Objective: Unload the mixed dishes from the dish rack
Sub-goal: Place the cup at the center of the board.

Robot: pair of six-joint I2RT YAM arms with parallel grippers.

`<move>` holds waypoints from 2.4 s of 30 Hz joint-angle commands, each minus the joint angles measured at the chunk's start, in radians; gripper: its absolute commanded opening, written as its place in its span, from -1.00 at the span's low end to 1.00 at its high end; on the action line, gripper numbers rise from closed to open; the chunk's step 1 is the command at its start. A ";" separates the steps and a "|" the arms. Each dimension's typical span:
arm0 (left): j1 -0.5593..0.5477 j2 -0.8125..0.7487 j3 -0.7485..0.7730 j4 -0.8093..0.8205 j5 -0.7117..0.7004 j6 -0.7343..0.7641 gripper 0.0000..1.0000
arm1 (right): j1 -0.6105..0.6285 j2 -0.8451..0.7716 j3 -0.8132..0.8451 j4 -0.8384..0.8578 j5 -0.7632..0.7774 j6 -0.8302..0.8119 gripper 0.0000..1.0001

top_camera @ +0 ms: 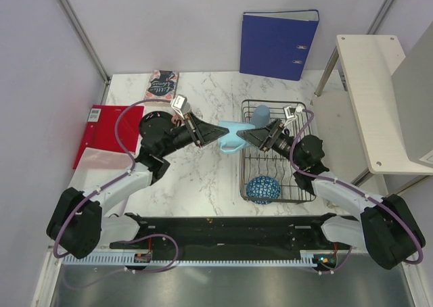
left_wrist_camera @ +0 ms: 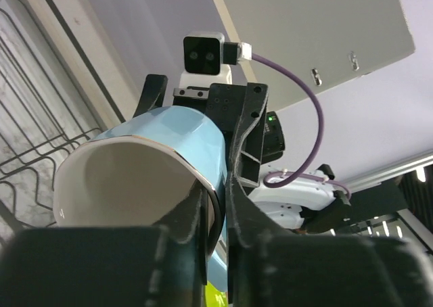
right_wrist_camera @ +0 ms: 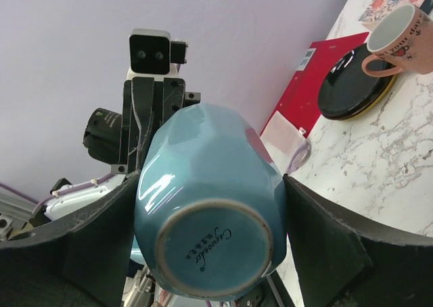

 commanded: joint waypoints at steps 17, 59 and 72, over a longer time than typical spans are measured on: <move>0.136 -0.054 0.317 -0.718 0.020 0.396 -0.96 | 0.019 -0.193 0.315 -0.913 0.464 -0.371 0.96; 0.028 0.933 1.515 -1.625 -0.851 0.982 -0.96 | 0.017 -0.190 0.351 -1.150 0.616 -0.487 0.96; 0.029 1.075 1.587 -1.634 -0.842 0.978 -0.97 | 0.019 -0.193 0.301 -1.150 0.593 -0.471 0.96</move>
